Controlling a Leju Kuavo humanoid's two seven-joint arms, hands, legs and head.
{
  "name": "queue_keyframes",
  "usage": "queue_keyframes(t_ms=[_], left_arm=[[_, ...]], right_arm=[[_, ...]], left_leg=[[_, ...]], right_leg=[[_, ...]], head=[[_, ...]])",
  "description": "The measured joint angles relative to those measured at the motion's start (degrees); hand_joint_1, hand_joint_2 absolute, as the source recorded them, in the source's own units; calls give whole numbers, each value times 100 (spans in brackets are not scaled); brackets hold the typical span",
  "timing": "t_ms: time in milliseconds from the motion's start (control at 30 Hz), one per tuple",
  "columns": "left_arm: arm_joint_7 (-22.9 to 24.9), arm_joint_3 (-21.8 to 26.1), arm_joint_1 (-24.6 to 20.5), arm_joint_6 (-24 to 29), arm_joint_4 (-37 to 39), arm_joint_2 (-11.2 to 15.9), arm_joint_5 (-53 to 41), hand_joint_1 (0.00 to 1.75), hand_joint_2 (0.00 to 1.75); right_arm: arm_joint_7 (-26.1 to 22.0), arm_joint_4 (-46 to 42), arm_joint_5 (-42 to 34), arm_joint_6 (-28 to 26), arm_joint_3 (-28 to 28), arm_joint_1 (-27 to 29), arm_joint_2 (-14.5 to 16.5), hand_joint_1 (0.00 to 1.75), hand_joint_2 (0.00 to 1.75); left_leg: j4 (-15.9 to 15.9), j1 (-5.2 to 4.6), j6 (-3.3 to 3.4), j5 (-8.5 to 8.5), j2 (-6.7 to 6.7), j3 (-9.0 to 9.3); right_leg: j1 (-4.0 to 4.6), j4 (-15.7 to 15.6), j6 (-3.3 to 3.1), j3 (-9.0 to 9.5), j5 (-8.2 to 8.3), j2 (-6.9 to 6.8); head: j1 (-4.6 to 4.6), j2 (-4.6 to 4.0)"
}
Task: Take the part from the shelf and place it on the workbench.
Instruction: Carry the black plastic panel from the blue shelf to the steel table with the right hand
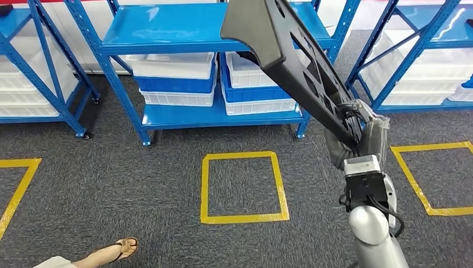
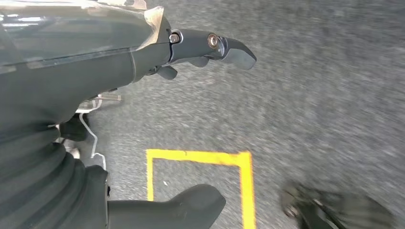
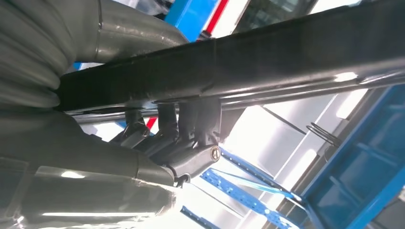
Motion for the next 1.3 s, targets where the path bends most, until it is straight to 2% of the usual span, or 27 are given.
queue_keyframes(t_ms=[33, 67, 100, 133, 200, 267, 300, 333, 400, 433, 467, 500, 567, 600, 633, 667, 700, 800, 867, 933, 1000, 1033, 1100, 1133, 1167, 1200, 1300], left_arm=[[42, 7, -2, 45, 2, -13, -22, 0, 175], [59, 7, -2, 70, 2, -21, -44, 0, 175], [68, 7, -4, 92, 2, -34, -53, 0, 175], [71, 7, -5, 109, 2, -47, -61, 0, 175], [26, 5, -7, 128, 2, -70, -80, 0, 175], [-81, 5, -10, 167, -3, -80, -119, 0, 175], [-134, 5, -13, 190, -6, -81, -136, 0, 175], [-185, 5, -15, 206, -9, -82, -146, 0, 175], [-287, 6, -11, 195, -9, -82, -133, 0, 175], [-365, 8, -7, 172, -9, -79, -113, 0, 175], [-445, 12, -3, 148, -9, -77, -84, 0, 175], [-524, 21, 0, 127, -9, -78, -50, 0, 175], [-638, 65, -7, 110, -9, -86, 36, 0, 175], [-674, 98, -13, 116, -9, -91, 73, 0, 175], [-702, 131, -19, 126, -9, -94, 107, 0, 175], [-722, 159, -22, 134, -9, -97, 132, 0, 175], [-736, 179, -23, 141, -9, -98, 146, 0, 175], [-755, 230, -27, 145, -11, -101, 161, 0, 175], [-765, 265, -31, 148, -11, -109, 165, 0, 175], [-772, 283, -30, 161, -11, -120, 173, 0, 175], [-769, 296, -31, 193, -11, -135, 181, 0, 175], [-760, 304, -33, 217, -11, -142, 189, 0, 175], [-726, 332, -35, 259, -11, -144, 208, 0, 175], [-709, 353, -33, 278, -11, -145, 217, 0, 175], [-690, 374, -29, 290, -10, -149, 224, 0, 175], [-675, 395, -24, 301, -10, -154, 234, 0, 175], [-652, 430, -21, 316, -9, -172, 258, 0, 175]], right_arm=[[-28, 51, -42, -11, -9, -5, -28, 175, 175], [-51, 96, -81, -19, -16, -9, -35, 175, 175], [-62, 149, -114, -24, -17, -13, -32, 175, 175], [-67, 201, -137, -29, -16, -16, -27, 175, 175], [-71, 297, -167, -50, -16, -36, -17, 175, 175], [-84, 362, -195, -87, -18, -88, -4, 175, 175], [-96, 387, -208, -106, -20, -115, 3, 175, 175], [-109, 409, -219, -121, -21, -140, 11, 175, 175], [-137, 446, -233, -142, -23, -160, 25, 175, 175], [-152, 462, -244, -148, -22, -172, 34, 175, 175], [-162, 473, -255, -151, -22, -184, 47, 175, 175], [-166, 480, -268, -147, -21, -211, 62, 175, 175], [-151, 488, -295, -110, -10, -310, 114, 175, 175], [-141, 496, -304, -91, 4, -371, 144, 175, 175], [-133, 510, -312, -76, 23, -423, 176, 175, 175], [-128, 528, -315, -72, 41, -457, 201, 175, 175], [-127, 546, -317, -69, 57, -476, 223, 175, 175], [-124, 579, -321, -68, 76, -538, 265, 175, 175], [-129, 593, -329, -66, 89, -605, 283, 175, 175], [-138, 616, -350, -51, 104, -647, 301, 175, 175], [-146, 647, -369, -36, 117, -684, 313, 175, 175], [-148, 664, -374, -33, 126, -702, 315, 175, 175], [-150, 710, -379, -31, 151, -724, 321, 175, 175], [-150, 738, -381, -30, 168, -725, 321, 175, 175], [-150, 770, -382, -29, 188, -727, 322, 175, 175], [-150, 800, -383, -27, 210, -735, 326, 175, 175], [-151, 859, -383, -24, 257, -803, 353, 175, 175]], left_leg=[[-22, -23, 74, 170, 20, -170], [-21, -37, 102, 274, 22, -298], [-12, -46, 104, 360, 25, -416], [1, -53, 99, 444, 28, -534], [39, -61, 71, 608, 28, -765], [94, -87, 22, 737, 21, -919], [104, -96, -8, 797, 20, -957], [94, -99, -44, 852, 20, -977], [46, -82, -107, 953, 22, -988], [56, -67, -136, 935, 15, -1015], [129, -55, -163, 819, 7, -1058], [298, -37, -195, 593, -2, -1126], [962, 5, -276, -13, -10, -1322], [1358, 25, -314, -211, -10, -1414], [1657, 43, -345, -278, -10, -1452], [1759, 60, -364, -233, -9, -1395], [1608, 76, -373, -121, -8, -1209], [461, 92, -340, 100, -22, -365], [75, 65, -280, 86, -36, -140], [32, 55, -178, 122, -26, -177], [-29, 61, -49, 202, -3, -208], [-49, 65, 2, 243, 9, -237], [-49, 46, 48, 302, 14, -323], [-47, 40, 50, 328, 14, -361], [-44, 36, 46, 351, 12, -393], [-40, 32, 34, 373, 10, -417], [20, 9, -20, 409, 5, -480]], right_leg=[[0, 374, -4, -121, -266, 7], [6, 796, -37, -205, -548, 11], [6, 1060, 5, -181, -571, 12], [6, 1173, 68, -90, -486, 13], [8, 812, 172, 382, -208, 14], [44, -121, 115, 1060, -313, 17], [64, -481, 57, 1274, -427, 21], [92, -706, -5, 1381, -518, 25], [80, -738, -97, 1321, -477, 29], [56, -739, -141, 1289, -425, 23], [21, -745, -187, 1245, -366, 17], [-8, -747, -229, 1193, -302, 11], [-14, -741, -282, 1088, -175, 6], [-13, -736, -280, 1032, -115, 7], [-12, -730, -265, 979, -62, 9], [-14, -725, -245, 925, -19, 9], [-18, -718, -220, 884, 14, 8], [-10, -676, -150, 799, 68, -2], [13, -651, -83, 747, 108, -13], [24, -643, -10, 705, 139, -16], [30, -411, -5, 565, -7, -6], [30, -100, -35, 416, -181, 0], [24, 718, -92, 63, -562, 11], [24, 1023, -90, -53, -674, 12], [24, 1122, -68, -63, -695, 13], [25, 973, -29, 55, -628, 13], [30, -204, 47, 743, -267, 13]], head=[[15, 0], [37, 0], [41, 0], [42, 0], [41, 0], [35, 0], [27, 0], [18, 0], [6, 0], [5, 0], [-1, 0], [-13, 0], [-35, 0], [-42, 0], [-41, 0], [-43, 0], [-43, 0], [-40, 0], [-41, 0], [-41, 0], [-33, 0], [-29, 0], [-22, 0], [-22, 0], [-21, 0], [-20, 0], [-16, 0]])
